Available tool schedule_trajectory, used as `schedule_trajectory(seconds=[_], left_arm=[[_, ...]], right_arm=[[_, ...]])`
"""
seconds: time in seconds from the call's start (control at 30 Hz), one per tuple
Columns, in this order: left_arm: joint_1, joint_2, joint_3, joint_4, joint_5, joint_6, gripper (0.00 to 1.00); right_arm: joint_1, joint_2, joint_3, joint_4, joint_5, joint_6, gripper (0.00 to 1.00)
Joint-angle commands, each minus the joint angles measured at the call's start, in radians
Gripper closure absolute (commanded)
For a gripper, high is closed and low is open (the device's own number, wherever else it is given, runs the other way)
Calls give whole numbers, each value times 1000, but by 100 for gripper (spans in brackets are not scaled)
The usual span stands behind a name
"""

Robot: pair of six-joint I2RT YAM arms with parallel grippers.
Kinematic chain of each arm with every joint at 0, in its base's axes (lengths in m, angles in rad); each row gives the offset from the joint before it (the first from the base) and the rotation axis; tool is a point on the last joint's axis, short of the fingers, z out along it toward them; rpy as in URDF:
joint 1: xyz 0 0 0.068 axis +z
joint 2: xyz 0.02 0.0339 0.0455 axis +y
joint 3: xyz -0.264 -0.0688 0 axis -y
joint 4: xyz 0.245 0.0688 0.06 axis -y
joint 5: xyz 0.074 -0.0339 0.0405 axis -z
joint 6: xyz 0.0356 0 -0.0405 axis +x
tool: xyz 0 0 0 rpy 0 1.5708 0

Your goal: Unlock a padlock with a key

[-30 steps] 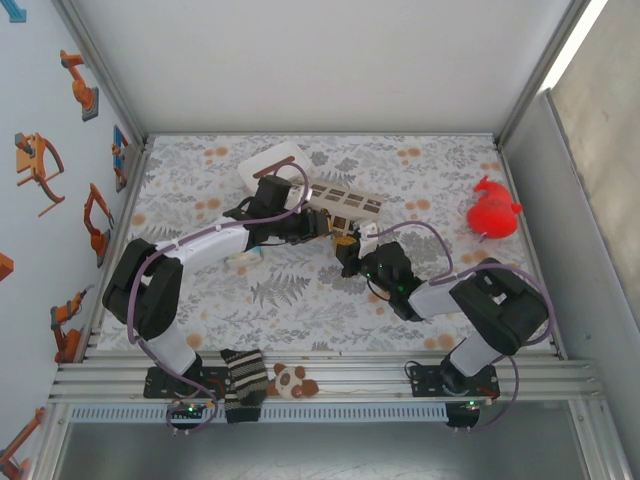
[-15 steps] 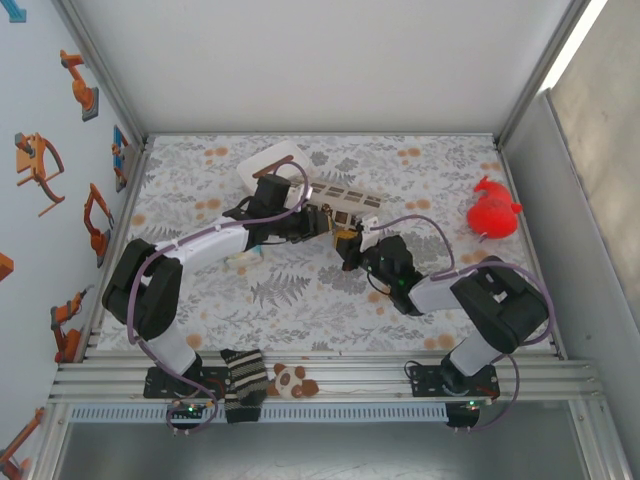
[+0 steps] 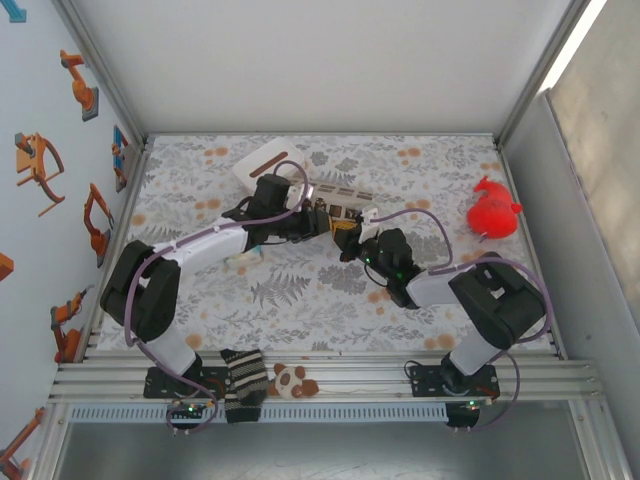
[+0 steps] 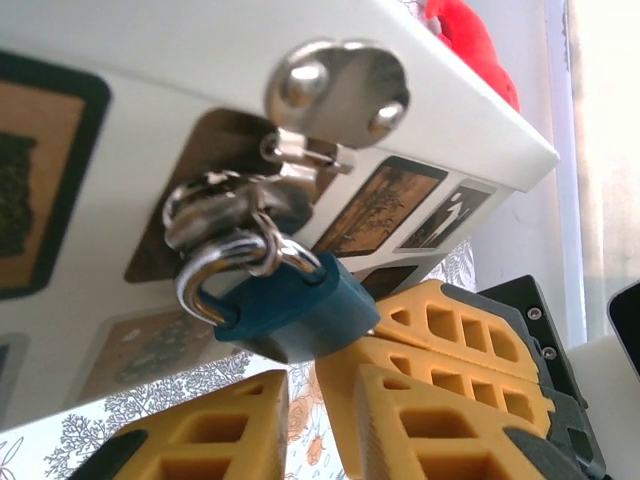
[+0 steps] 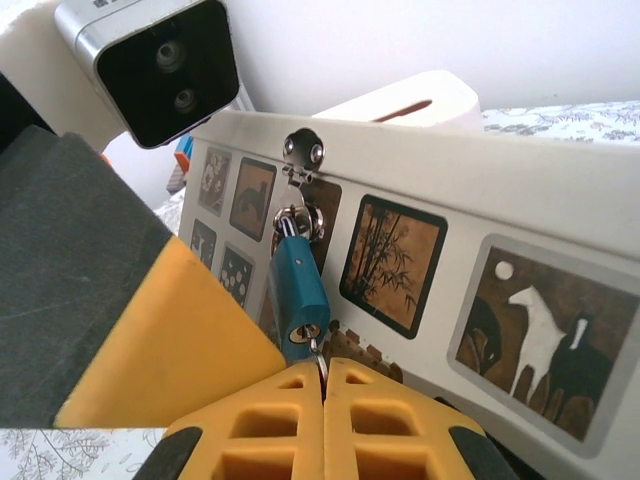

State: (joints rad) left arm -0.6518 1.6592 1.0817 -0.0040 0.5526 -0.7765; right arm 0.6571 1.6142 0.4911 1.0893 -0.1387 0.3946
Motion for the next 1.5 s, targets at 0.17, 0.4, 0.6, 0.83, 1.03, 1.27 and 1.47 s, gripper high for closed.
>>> schedule_trajectory(seconds=[0.17,0.4,0.6,0.83,1.03,1.27,1.47], left_arm=[[66,-200,-72,-77,26,19,60],[195,-326,-166,-129,11,14,56],[235,-349,-243,-69,24,-35,56],[241,-389,-456,194,6,-271,48],[241,-471,-633,395,-110,-443,47],[234,-523,-721,481,-111,-540,46],[194,-500,-762,512,-127,-577,47]], right_arm=[[15,85,10,137,-30,60,100],[22,139,25,162,-37,102,100],[53,157,16,162,3,146,100],[138,148,-22,112,136,229,100],[230,167,-23,54,245,328,100],[307,190,-40,52,342,400,100],[341,202,-29,23,376,431,100]])
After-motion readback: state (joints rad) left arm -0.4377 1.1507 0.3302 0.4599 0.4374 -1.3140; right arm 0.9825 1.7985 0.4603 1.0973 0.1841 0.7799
